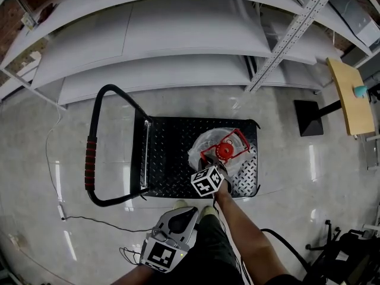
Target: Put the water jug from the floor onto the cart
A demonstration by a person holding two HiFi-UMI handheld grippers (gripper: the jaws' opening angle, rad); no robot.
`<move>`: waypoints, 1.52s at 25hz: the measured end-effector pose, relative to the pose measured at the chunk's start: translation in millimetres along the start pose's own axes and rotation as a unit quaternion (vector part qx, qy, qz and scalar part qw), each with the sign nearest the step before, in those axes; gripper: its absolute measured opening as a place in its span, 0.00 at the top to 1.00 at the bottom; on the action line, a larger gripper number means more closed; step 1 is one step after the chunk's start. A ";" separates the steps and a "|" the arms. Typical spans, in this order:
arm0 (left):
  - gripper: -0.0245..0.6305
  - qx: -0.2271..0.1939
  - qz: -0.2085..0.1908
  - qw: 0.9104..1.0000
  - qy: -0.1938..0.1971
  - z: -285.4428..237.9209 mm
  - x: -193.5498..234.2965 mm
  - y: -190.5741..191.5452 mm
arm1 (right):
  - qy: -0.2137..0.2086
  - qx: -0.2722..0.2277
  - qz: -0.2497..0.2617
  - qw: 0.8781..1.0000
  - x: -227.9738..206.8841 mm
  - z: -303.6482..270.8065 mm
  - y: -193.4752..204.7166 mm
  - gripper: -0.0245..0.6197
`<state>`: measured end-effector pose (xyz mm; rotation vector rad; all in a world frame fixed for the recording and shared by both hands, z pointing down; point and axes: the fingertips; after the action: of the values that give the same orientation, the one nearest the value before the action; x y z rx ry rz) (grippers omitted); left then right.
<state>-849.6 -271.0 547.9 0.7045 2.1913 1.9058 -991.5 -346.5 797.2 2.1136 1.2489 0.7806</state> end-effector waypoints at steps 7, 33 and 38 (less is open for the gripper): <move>0.96 -0.012 -0.012 1.000 0.011 -3.2 -16.4 -26.8 | -0.009 -0.043 0.002 0.999 -10.5 31.5 -28.6 0.81; 0.96 -0.146 -0.034 0.985 0.084 120.6 -254.2 -175.2 | 0.039 -0.369 -0.128 0.920 64.1 586.2 -143.0 0.96; 0.96 -0.121 -0.040 0.989 0.077 177.2 -351.3 -130.5 | 0.012 -0.352 -0.139 0.925 131.4 657.2 -72.0 0.96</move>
<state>-500.6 -278.2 324.3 0.4349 1.9864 2.2000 -508.3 -310.1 328.5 1.3199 1.0360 0.9471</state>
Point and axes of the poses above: the fingertips, and each gripper's own axes: z backward along the fingers, x to its left, y out of its underside, and after that the axes turned 14 degrees about -x, right-handed
